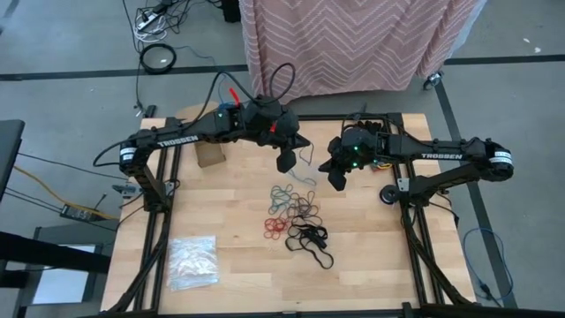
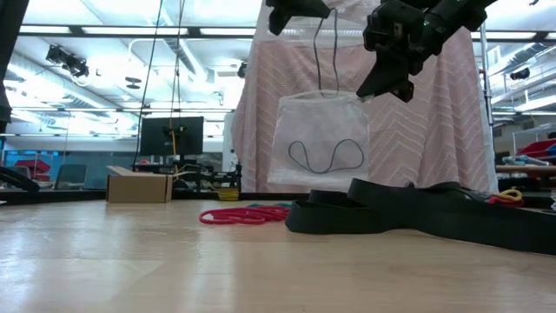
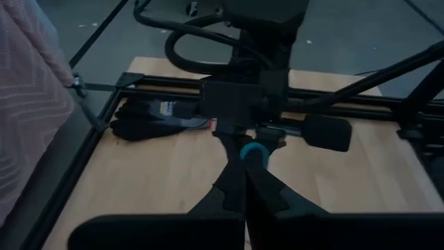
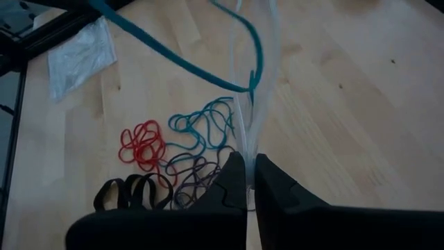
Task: Sort rubber bands
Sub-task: Put the blue rubber band into the transparent zip bag
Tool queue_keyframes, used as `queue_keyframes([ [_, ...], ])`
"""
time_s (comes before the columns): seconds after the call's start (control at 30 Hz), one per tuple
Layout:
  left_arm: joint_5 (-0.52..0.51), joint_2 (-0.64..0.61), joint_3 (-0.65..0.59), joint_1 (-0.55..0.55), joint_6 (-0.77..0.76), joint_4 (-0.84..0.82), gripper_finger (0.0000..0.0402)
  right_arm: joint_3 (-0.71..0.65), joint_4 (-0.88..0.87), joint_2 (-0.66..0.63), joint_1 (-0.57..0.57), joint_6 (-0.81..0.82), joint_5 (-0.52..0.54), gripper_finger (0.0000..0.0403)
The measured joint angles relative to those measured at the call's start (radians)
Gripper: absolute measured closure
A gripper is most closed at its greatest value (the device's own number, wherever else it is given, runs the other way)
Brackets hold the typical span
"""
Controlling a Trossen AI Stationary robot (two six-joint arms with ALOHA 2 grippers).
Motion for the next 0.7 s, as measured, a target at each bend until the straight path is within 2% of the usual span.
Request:
queue_keyframes([
  [0.33, -0.094, 0.000, 0.000, 0.000, 0.067, -0.057, 0.0401, 0.000, 0.024, 0.000, 0.007, 0.000, -0.006, 0.0401],
  [0.47, -0.161, 0.000, 0.000, 0.001, 0.100, -0.070, 0.0401, 0.000, 0.037, 0.000, 0.019, 0.000, -0.007, 0.0401],
  [0.7, -0.196, 0.000, 0.000, 0.020, 0.131, -0.073, 0.0401, 0.000, 0.048, 0.000, 0.024, 0.001, 0.009, 0.0401],
])
